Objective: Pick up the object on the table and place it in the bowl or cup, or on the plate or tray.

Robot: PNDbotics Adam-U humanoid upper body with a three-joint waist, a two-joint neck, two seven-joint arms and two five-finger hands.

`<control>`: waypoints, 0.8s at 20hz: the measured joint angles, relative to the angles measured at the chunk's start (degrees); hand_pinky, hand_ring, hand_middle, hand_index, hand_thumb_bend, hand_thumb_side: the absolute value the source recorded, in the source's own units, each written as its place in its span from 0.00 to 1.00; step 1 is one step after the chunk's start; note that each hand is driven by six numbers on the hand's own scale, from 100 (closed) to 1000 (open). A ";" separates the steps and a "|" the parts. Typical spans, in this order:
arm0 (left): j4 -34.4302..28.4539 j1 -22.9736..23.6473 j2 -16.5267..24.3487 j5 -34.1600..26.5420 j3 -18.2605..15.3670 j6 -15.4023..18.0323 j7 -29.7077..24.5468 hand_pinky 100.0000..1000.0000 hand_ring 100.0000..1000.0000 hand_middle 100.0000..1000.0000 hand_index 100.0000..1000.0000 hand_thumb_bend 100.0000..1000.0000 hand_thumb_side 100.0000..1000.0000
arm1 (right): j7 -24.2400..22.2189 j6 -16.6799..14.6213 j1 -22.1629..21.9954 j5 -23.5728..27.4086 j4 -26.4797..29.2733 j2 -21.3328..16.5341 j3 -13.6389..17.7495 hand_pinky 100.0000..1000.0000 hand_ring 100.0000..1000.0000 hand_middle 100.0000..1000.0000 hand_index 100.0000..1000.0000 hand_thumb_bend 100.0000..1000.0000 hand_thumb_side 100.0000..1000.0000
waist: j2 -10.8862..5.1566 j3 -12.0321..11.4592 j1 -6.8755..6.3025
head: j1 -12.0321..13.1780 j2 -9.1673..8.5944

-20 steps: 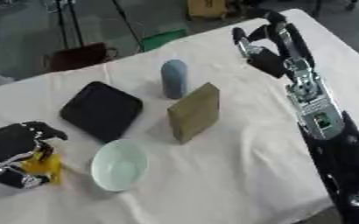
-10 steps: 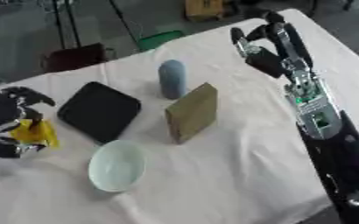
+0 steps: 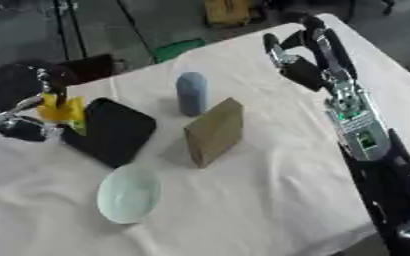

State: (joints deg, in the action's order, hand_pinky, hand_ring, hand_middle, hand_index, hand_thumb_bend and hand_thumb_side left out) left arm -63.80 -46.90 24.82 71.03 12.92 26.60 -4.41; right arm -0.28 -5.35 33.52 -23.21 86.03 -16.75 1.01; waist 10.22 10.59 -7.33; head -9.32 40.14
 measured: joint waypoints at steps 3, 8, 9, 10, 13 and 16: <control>3.60 -0.62 -2.40 4.22 -0.93 -1.43 2.03 0.83 0.79 0.76 0.46 0.37 0.18 | -0.19 -0.16 0.27 0.00 0.00 0.36 -0.05 0.66 0.52 0.78 0.84 0.23 0.48 | 0.14 0.37 0.00 | 0.20 -0.25; 8.96 -2.09 -5.43 9.70 -2.96 -3.92 4.53 0.83 0.80 0.78 0.63 0.36 0.22 | -0.45 -0.37 0.75 0.00 0.00 0.71 -0.42 0.66 0.52 0.78 0.84 0.23 0.48 | 0.45 1.21 0.02 | 0.72 -0.38; 9.59 -2.12 -5.75 10.49 -3.23 -4.27 4.93 0.84 0.81 0.79 0.71 0.41 0.25 | -0.47 -0.38 0.77 0.00 0.00 0.82 -0.48 0.66 0.52 0.78 0.84 0.23 0.48 | 0.46 1.22 0.02 | 0.73 -0.38; 10.07 -2.14 -5.89 11.19 -3.33 -4.47 5.34 0.84 0.81 0.79 0.71 0.41 0.25 | -0.48 -0.39 0.77 0.00 0.00 0.89 -0.54 0.66 0.52 0.78 0.84 0.23 0.48 | 0.46 1.24 0.02 | 0.73 -0.38; 10.48 -2.15 -6.03 13.13 -3.39 -4.41 6.24 0.86 0.83 0.80 0.77 0.50 0.29 | -0.48 -0.39 0.77 0.00 0.00 0.91 -0.60 0.66 0.52 0.78 0.84 0.23 0.48 | 0.46 1.24 0.02 | 0.72 -0.39; 9.91 -1.98 -5.98 14.31 -3.62 -4.40 6.78 0.90 0.86 0.84 0.85 0.62 0.36 | -0.47 -0.39 0.76 0.01 0.00 0.91 -0.61 0.66 0.52 0.78 0.84 0.23 0.48 | 0.46 1.08 0.03 | 0.67 -0.39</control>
State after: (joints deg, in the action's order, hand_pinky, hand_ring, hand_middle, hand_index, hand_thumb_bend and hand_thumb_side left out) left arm -53.89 -48.88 18.83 85.34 9.30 22.20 2.38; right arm -0.75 -5.73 34.28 -23.20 86.04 -15.85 0.40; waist 10.68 11.68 -7.30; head -8.65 39.75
